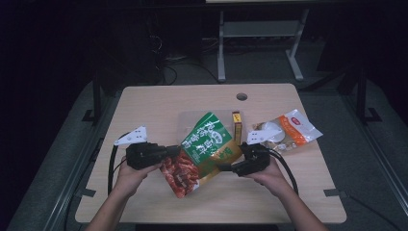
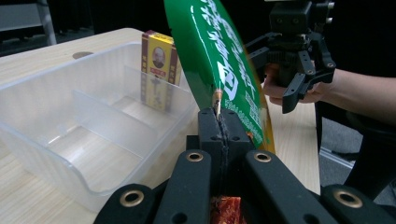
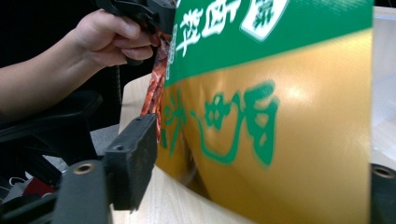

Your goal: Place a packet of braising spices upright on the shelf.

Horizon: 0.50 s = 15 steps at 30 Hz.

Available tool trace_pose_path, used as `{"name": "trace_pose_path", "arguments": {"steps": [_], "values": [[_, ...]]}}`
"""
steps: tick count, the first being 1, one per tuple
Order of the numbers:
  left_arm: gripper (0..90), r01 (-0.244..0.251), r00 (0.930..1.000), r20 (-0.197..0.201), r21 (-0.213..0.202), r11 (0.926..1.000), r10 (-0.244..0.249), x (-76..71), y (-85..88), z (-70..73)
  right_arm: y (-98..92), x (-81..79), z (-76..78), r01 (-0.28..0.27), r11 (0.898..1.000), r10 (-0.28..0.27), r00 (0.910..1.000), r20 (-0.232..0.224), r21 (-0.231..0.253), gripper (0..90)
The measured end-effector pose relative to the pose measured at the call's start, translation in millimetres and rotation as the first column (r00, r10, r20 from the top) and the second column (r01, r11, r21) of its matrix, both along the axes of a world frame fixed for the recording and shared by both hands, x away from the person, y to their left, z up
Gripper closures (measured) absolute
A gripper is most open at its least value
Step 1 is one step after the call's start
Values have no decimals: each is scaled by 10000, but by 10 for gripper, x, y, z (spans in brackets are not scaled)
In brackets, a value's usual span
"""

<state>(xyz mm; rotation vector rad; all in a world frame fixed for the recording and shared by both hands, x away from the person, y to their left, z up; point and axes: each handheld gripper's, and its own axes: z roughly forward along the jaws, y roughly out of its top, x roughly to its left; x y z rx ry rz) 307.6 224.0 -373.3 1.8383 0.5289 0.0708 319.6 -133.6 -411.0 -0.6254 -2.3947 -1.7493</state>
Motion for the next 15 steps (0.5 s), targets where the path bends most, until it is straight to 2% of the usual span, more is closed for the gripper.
{"name": "trace_pose_path", "arguments": {"steps": [5, 10, 15], "values": [[898, -113, 9999, 47, -47, 9999, 113, 5, -20, -32, -3, -26, 23, -181, 9996, 181, 9998, -16, 201, 524], [899, -289, 9996, -37, -235, 9993, 288, 27, 32, -53, 10, -35, 7, -398, 9992, 398, 9992, -87, 47, 636], [899, -243, 9996, -115, -257, 9994, 240, 42, 43, -86, 12, -54, 33, -627, 9977, 624, 9980, 96, 271, 761]]}}
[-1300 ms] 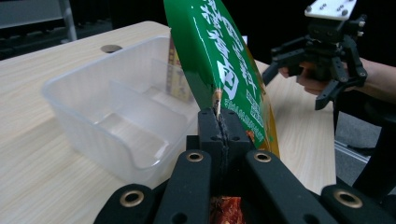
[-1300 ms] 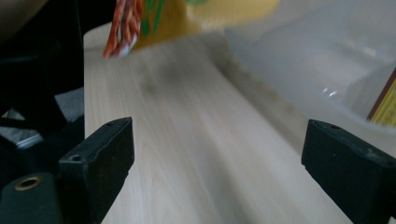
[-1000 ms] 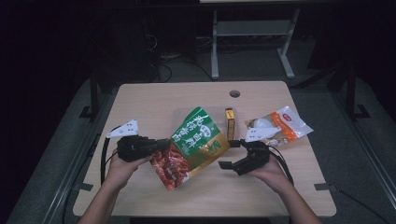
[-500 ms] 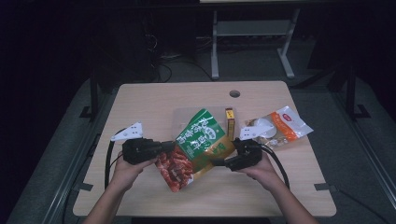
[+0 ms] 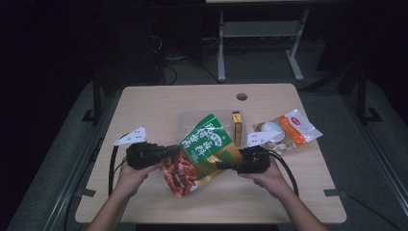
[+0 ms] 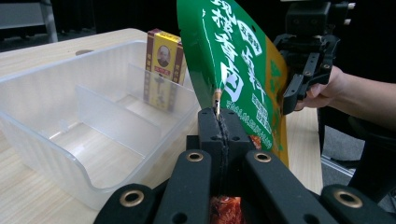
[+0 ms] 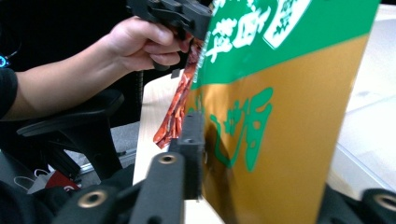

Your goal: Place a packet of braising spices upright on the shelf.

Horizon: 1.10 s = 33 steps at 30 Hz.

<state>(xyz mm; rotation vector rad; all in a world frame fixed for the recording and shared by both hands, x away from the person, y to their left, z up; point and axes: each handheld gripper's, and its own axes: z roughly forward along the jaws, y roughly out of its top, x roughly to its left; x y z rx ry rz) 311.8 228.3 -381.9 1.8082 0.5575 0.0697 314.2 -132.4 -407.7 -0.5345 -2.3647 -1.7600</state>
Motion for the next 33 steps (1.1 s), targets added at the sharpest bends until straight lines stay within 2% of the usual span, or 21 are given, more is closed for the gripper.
{"name": "trace_pose_path", "arguments": {"steps": [4, 7, 11, 15, 18, 22, 27, 28, 31, 32, 33], "values": [[898, -17, 10000, -53, -58, 10000, 17, 9, -11, -19, -11, -12, 16, -74, 10000, 74, 10000, -14, -14, 823], [897, 6, 9999, -108, -15, 10000, -6, 11, -26, -50, -12, -18, 27, -238, 9997, 239, 9996, 164, -103, 865], [897, 139, 9997, -179, 39, 9999, -138, 18, -36, -89, -16, -38, 46, -481, 9988, 482, 9988, 93, -41, 895], [894, 255, 9993, -266, 37, 9997, -254, 27, -47, -109, -4, -86, 113, -655, 9978, 656, 9972, 349, -33, 898], [889, 330, 9992, -226, 151, 9993, -327, 36, -56, -136, 10, -118, 167, -754, 9971, 758, 9959, 497, -88, 899], [849, 363, 9992, -173, 555, 9978, -354, 36, -102, -179, 8, -136, 231, -938, 9955, 944, 9932, 682, -114, 900], [718, 265, 9992, -316, 698, 9972, -244, 55, -98, -202, 23, -193, 300, -1210, 9917, 1243, 9885, 863, -425, 900], [666, 243, 9992, -347, 748, 9969, -217, 54, -96, -201, 31, -203, 310, -1258, 9910, 1296, 9872, 935, -449, 900], [551, 198, 9997, -192, 1250, 9920, -175, 37, -109, -208, 41, -231, 333, -1307, 9900, 1356, 9856, 1009, -539, 900], [520, 267, 9996, -125, 1501, 9883, -251, 30, -114, -211, 35, -235, 345, -1308, 9897, 1362, 9852, 1041, -576, 900], [494, 321, 9994, -138, 1577, 9870, -303, 19, -125, -216, 27, -238, 358, -1315, 9893, 1379, 9844, 1096, -638, 900]]}}
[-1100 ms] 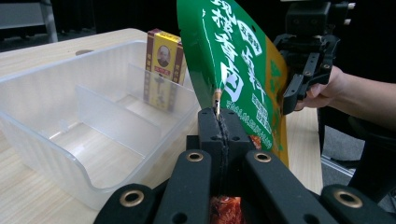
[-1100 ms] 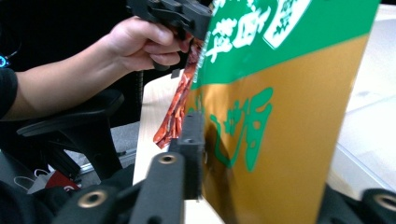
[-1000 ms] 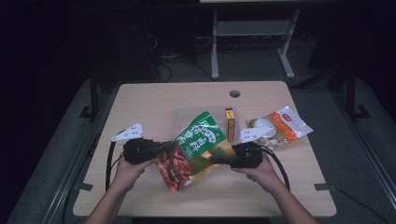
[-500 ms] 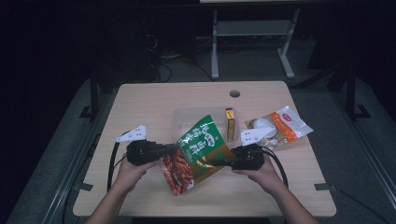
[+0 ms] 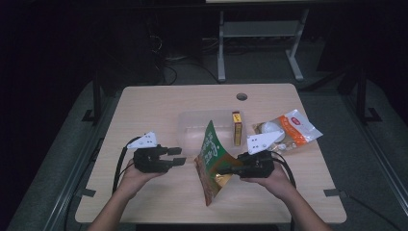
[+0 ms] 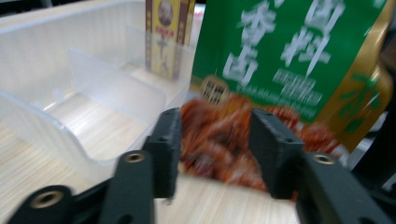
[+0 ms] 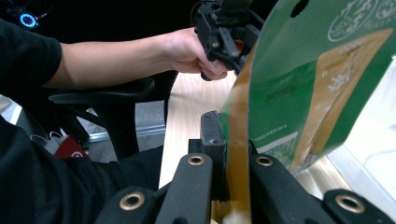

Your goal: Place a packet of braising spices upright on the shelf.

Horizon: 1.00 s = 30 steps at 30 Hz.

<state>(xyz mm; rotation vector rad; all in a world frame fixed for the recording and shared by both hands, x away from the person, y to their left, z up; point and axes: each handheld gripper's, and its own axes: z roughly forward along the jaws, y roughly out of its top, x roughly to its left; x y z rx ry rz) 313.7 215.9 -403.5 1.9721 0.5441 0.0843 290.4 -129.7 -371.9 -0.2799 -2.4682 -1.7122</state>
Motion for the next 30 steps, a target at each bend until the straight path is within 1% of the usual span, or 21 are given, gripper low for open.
{"name": "trace_pose_path", "arguments": {"steps": [1, 2, 3, 4, 6, 7, 8, 9, 11, 13, 14, 15, 16, 18, 19, 21, 23, 24, 25, 26, 30], "values": [[474, 60, 10000, 33, 157, 9999, -60, -14, -13, -5, -7, -4, 11, 4, 10000, -4, 10000, 9, -42, 900], [441, 134, 9999, 64, 385, 9992, -137, -21, -26, -8, -14, -6, 22, -21, 10000, 22, 9999, 119, -82, 900], [409, 251, 9996, -108, 518, 9983, -246, -35, -44, -15, -22, -10, 36, -22, 9999, 24, 9998, 183, -136, 900], [369, 417, 9990, -188, 717, 9966, -404, -48, -59, -24, -28, -14, 50, -22, 9999, 26, 9997, 238, -169, 900], [286, 508, 9984, -310, 1158, 9920, -475, -95, -99, -57, -39, -25, 82, -19, 9996, 29, 9993, 367, -269, 900], [232, 565, 9983, -255, 1485, 9873, -533, -113, -98, -71, -43, -24, 93, -50, 9996, 63, 9990, 443, -289, 900], [208, 470, 9988, -228, 1583, 9863, -439, -140, -97, -91, -48, -29, 106, -13, 9993, 29, 9991, 427, -365, 900], [182, 463, 9988, -261, 1715, 9841, -424, -157, -82, -105, -49, -18, 113, -31, 9994, 51, 9983, 577, -346, 900], [169, 511, 9983, -358, 1862, 9812, -452, -190, -39, -134, -54, -4, 119, -7, 9994, 28, 9982, 601, -355, 900], [157, 413, 9989, -281, 1896, 9810, -366, -220, 12, -167, -54, 11, 136, -2, 9988, 33, 9979, 642, -494, 900], [151, 315, 9992, -320, 1923, 9808, -259, -233, 43, -188, -51, 17, 146, 22, 9989, 9, 9979, 643, -476, 900], [142, 181, 9990, -439, 1842, 9827, -102, -256, 78, -220, -55, 29, 163, 52, 9987, -13, 9971, 760, -511, 900], [137, 106, 9990, -455, 1922, 9813, -18, -269, 110, -245, -60, 38, 179, 63, 9986, -22, 9970, 779, -520, 900], [137, -120, 9990, -400, 1933, 9811, 201, -307, 165, -294, -75, 57, 195, 130, 9989, -96, 9971, 754, -445, 900], [137, -159, 9990, -376, 1923, 9812, 235, -323, 192, -312, -86, 71, 203, 168, 9992, -139, 9969, 779, -372, 900], [139, -294, 9989, -303, 1759, 9840, 353, -350, 223, -337, -109, 85, 212, 242, 9992, -220, 9971, 731, -305, 900], [140, -386, 9986, -300, 1755, 9837, 445, -362, 247, -352, -131, 99, 233, 315, 9990, -289, 9967, 756, -331, 900], [141, -408, 9983, -331, 1775, 9833, 474, -360, 248, -362, -140, 102, 249, 340, 9989, -315, 9966, 758, -328, 900], [141, -385, 9985, -307, 1841, 9822, 449, -352, 247, -368, -153, 109, 275, 354, 9988, -325, 9962, 814, -338, 900], [142, -395, 9988, -226, 1814, 9826, 443, -345, 243, -380, -161, 112, 299, 359, 9988, -331, 9961, 823, -330, 900], [143, -387, 9990, -163, 1939, 9803, 426, -336, 250, -408, -194, 139, 379, 453, 9986, -425, 9949, 917, -290, 900]]}}
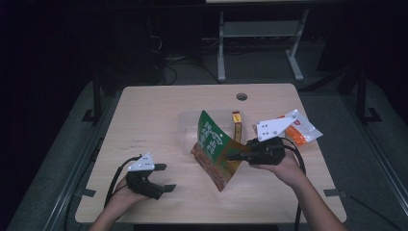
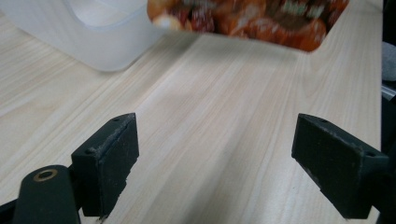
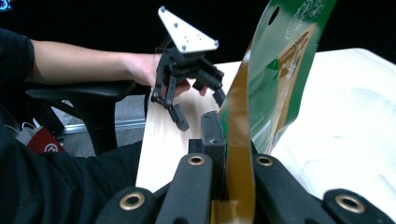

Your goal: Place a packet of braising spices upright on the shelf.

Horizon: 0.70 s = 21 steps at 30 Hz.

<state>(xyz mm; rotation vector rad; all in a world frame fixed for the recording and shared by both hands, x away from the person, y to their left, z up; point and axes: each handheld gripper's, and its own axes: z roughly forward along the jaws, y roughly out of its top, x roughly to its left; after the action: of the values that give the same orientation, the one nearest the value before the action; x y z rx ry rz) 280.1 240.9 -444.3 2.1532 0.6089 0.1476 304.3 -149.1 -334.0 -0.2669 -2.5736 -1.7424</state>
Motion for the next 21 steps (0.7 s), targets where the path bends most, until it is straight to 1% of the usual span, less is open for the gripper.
{"name": "trace_pose_path", "arguments": {"steps": [4, 7, 15, 19, 21], "values": [[145, -86, 9999, 59, -78, 9999, 87, 5, 14, 9, -41, 54, 68, 84, 9999, -83, 9999, -86, 62, 900], [146, -61, 9999, 97, -29, 10000, 62, 1, 11, 10, -61, 101, 116, 205, 9998, -206, 9997, -106, -16, 900], [146, -33, 9999, 99, -54, 10000, 33, -1, -2, 4, -110, 231, 275, 429, 9991, -428, 9990, 80, -29, 900], [146, -34, 9999, 136, -45, 10000, 35, 3, 5, 9, -154, 326, 351, 622, 9980, -623, 9980, 47, 132, 900], [146, -81, 10000, 52, -85, 9999, 82, -3, 2, 6, -176, 365, 376, 746, 9970, -747, 9972, 3, 224, 900]]}}
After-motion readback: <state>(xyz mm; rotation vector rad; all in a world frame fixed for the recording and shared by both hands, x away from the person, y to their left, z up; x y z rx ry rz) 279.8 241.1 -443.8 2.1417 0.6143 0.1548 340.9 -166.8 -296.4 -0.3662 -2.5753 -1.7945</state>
